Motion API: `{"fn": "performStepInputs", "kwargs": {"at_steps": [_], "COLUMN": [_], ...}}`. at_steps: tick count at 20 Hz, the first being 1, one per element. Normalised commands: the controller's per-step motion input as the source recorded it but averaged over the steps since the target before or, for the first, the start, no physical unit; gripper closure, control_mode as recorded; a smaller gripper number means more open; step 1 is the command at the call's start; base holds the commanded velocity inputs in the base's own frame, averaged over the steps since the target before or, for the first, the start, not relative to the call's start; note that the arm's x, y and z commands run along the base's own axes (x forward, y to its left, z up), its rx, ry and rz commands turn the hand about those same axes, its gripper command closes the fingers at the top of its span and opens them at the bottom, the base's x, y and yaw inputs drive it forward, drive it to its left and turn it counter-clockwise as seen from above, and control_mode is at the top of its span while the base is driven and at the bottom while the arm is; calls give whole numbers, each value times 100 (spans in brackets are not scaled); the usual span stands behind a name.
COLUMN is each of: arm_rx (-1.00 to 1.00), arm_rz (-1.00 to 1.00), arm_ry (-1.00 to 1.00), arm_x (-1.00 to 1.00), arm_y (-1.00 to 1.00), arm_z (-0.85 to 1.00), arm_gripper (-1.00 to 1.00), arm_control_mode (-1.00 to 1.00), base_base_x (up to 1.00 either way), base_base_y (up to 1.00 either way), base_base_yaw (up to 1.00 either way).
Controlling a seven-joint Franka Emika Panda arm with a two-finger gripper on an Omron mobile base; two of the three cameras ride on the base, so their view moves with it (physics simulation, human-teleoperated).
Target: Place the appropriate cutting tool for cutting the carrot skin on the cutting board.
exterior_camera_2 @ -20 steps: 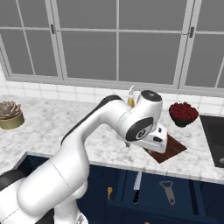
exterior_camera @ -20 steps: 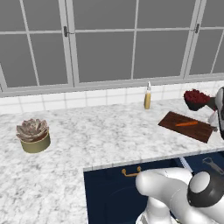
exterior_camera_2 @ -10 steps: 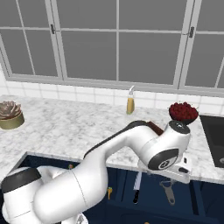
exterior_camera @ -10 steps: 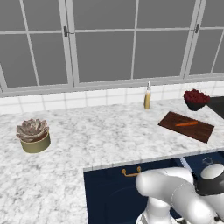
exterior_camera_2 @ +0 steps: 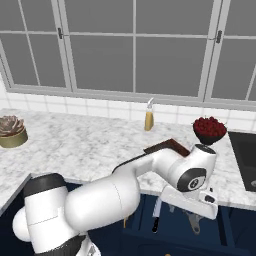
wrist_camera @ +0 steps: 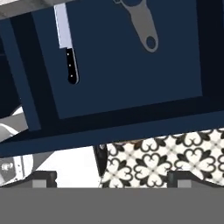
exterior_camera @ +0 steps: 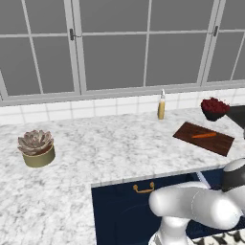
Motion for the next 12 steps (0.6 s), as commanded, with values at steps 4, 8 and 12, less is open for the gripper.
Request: {"fn": "performStepInputs", "kwargs": {"at_steps": [4,8,12], "arm_rx": [0,0,0], "arm_rz": [1,4,3], "arm_ry": [0,-7,-1], "arm_x": [0,8,31], "arm_y": [0,0,-1], "arm_z": [-58,-48,-38], "arm_gripper": [-100,-100,-100], "arm_control_mode": [-100,-100,-100], "base_base_x": [0,0,0], "base_base_y": [0,0,0], "base_base_yaw": [0,0,0]}}
